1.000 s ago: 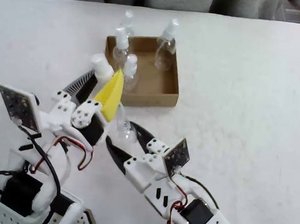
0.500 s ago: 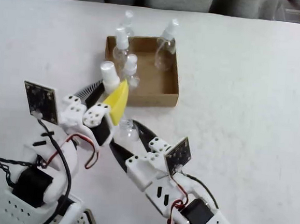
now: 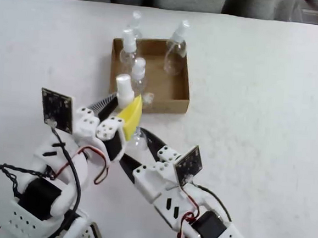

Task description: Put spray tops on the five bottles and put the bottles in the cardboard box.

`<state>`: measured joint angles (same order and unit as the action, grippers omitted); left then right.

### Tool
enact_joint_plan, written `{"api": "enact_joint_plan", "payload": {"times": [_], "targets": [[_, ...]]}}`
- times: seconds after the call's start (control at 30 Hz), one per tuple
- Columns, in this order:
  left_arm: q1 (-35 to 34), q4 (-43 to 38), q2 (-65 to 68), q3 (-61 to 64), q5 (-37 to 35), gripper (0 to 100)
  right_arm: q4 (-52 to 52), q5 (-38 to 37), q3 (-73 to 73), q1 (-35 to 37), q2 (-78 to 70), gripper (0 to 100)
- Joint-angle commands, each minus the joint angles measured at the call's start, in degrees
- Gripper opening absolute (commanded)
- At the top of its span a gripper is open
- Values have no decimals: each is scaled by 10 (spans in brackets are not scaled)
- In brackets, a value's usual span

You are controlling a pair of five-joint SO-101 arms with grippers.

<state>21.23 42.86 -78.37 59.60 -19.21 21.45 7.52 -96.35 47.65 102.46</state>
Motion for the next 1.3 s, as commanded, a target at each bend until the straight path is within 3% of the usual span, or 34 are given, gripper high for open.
{"api": "enact_joint_plan", "payload": {"times": [0.0, 0.4, 1.0, 1.27], "targets": [[15, 18, 3, -4, 5, 23, 0, 4, -5, -4, 7, 22], [62, 76, 3, -2, 5, 23, 1, 4, -5, -5, 7, 22], [65, 103, 3, -1, 5, 23, -4, 4, -5, -23, 7, 22], [144, 99, 3, 18, 6, 24, -4, 4, -3, -40, 7, 22]]}}
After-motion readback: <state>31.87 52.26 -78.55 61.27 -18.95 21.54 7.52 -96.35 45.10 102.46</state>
